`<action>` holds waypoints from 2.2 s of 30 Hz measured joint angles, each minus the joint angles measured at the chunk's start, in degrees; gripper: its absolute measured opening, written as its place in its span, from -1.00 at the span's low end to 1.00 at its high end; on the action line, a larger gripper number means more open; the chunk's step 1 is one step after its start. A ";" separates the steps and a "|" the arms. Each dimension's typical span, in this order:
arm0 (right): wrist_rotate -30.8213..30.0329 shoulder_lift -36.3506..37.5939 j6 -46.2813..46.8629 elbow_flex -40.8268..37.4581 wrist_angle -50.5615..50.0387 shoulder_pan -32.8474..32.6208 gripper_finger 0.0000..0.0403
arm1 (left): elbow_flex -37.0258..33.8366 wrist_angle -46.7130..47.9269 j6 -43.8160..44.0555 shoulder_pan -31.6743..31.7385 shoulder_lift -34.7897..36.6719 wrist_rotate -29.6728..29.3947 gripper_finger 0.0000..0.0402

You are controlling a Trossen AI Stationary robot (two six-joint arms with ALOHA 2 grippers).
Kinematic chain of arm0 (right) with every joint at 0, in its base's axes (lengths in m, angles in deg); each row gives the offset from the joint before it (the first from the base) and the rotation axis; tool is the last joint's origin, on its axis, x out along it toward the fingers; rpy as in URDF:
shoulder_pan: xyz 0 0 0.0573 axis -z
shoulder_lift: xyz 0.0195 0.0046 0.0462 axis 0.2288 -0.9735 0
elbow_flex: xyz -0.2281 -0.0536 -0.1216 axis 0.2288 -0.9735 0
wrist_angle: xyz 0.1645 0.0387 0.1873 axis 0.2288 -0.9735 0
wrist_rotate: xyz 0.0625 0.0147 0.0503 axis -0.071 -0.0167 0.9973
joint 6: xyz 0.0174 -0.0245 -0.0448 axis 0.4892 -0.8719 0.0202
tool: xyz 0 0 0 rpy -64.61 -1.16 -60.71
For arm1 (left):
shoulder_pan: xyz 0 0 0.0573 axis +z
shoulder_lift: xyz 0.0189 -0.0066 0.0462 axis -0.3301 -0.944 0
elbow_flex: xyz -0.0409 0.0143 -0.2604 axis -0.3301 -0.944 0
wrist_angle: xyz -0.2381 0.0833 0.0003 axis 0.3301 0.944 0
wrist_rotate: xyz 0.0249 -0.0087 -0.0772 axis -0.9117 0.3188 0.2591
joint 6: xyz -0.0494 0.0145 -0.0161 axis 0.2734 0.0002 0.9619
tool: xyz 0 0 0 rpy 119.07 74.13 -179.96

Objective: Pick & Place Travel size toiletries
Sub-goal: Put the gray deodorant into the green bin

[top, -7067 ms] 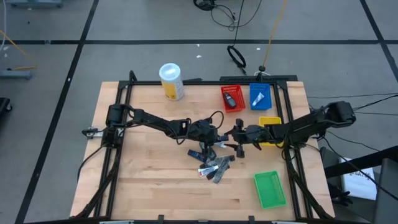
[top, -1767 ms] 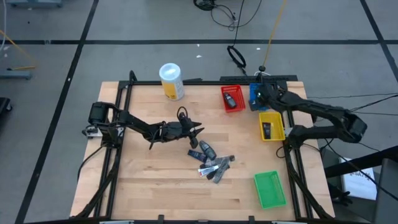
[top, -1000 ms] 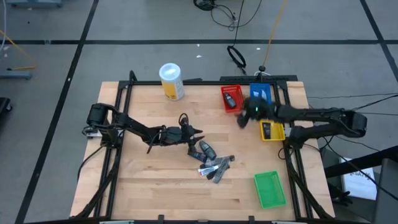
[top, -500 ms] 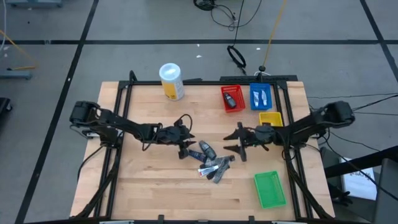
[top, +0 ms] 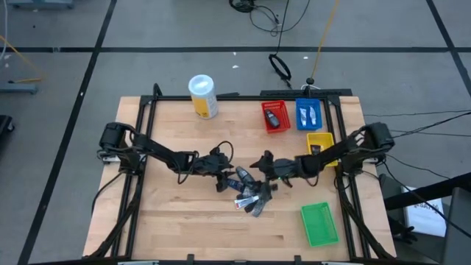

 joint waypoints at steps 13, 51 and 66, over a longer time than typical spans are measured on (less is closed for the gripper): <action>-3.02 -11.49 5.96 4.02 0.18 -1.10 0.38 | 0.05 -7.78 2.39 -1.27 -5.28 -8.65 -0.40; 29.97 44.95 61.32 3.94 -65.79 -17.81 -0.05 | -0.02 10.44 18.79 -3.87 -4.48 -31.65 -0.40; 16.42 40.80 111.58 3.89 -71.40 -46.61 -0.06 | -0.02 9.72 18.97 -5.16 -4.41 -31.54 -0.40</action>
